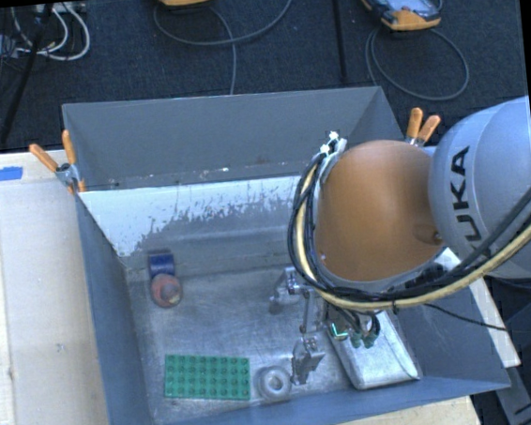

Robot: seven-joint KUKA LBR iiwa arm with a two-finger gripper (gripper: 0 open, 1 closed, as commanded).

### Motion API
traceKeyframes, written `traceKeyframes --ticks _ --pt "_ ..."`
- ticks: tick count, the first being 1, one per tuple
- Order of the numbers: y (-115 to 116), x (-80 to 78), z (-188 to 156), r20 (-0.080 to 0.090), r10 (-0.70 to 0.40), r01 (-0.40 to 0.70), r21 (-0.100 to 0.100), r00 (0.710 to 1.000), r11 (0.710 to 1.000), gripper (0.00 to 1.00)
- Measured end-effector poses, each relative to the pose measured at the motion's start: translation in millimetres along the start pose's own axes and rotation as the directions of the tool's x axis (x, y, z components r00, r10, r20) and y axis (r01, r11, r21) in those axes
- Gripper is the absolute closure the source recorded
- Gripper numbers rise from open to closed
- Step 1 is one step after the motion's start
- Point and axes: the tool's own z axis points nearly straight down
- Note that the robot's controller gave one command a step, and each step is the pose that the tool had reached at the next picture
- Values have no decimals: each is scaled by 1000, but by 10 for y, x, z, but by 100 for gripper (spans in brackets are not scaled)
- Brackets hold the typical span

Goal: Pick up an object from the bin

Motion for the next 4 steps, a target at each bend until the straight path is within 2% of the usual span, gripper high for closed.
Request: traceKeyframes --ticks 1,2,3,4 --pt "412 -74 1377 19 -186 186 1 982 983 0" --pt "409 -53 1365 10 -183 183 0 983 983 100" --pt "475 -84 83 18 -197 197 0 980 980 100" --pt "468 -69 129 9 -196 196 1 981 981 0"
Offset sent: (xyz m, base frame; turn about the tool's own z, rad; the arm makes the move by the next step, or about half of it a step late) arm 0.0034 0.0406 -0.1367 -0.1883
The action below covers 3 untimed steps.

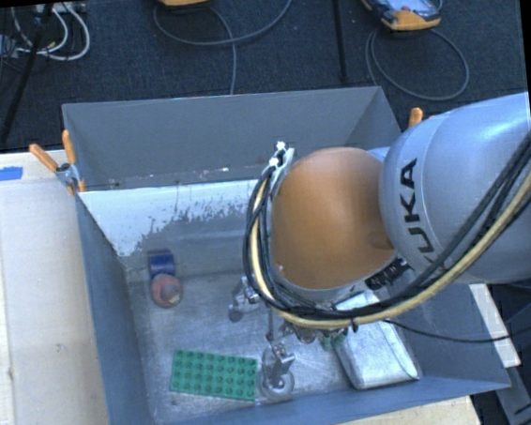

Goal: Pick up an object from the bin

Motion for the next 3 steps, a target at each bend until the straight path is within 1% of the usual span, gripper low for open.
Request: traceKeyframes --ticks 1,2,3 --pt "-198 29 1075 -8 -140 140 0 990 990 0" --pt "-10 -204 1385 1 -299 299 2 954 954 0" --pt "-15 -203 1377 -1 -296 296 2 955 955 100"
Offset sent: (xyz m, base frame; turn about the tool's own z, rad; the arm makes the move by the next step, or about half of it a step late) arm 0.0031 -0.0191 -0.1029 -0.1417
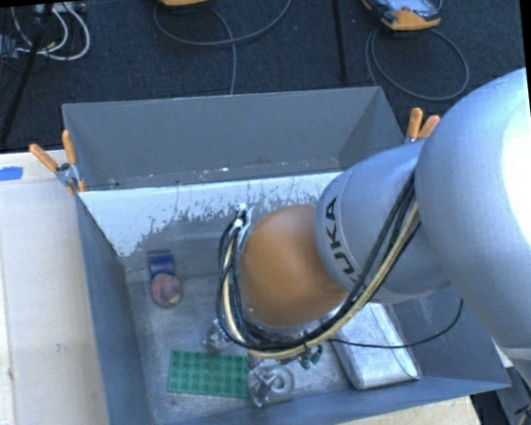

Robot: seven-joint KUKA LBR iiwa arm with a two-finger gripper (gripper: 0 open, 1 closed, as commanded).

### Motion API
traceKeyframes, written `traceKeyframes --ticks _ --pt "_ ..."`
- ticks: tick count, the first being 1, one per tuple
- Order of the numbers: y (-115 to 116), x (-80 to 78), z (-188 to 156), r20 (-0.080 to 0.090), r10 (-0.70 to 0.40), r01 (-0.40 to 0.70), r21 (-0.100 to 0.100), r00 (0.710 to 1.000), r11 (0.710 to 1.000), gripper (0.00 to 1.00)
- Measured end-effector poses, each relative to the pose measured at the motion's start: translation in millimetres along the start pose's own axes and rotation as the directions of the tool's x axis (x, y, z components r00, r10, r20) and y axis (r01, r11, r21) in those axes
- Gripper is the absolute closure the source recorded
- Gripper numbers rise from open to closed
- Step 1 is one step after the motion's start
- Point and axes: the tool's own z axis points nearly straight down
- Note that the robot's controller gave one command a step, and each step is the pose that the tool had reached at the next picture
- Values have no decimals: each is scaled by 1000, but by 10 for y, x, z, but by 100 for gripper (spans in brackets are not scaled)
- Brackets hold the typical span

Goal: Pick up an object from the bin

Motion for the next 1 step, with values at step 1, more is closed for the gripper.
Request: traceKeyframes --ticks 1 --pt "-246 -61 -1920 10 7 -7 1 1000 1000 100"
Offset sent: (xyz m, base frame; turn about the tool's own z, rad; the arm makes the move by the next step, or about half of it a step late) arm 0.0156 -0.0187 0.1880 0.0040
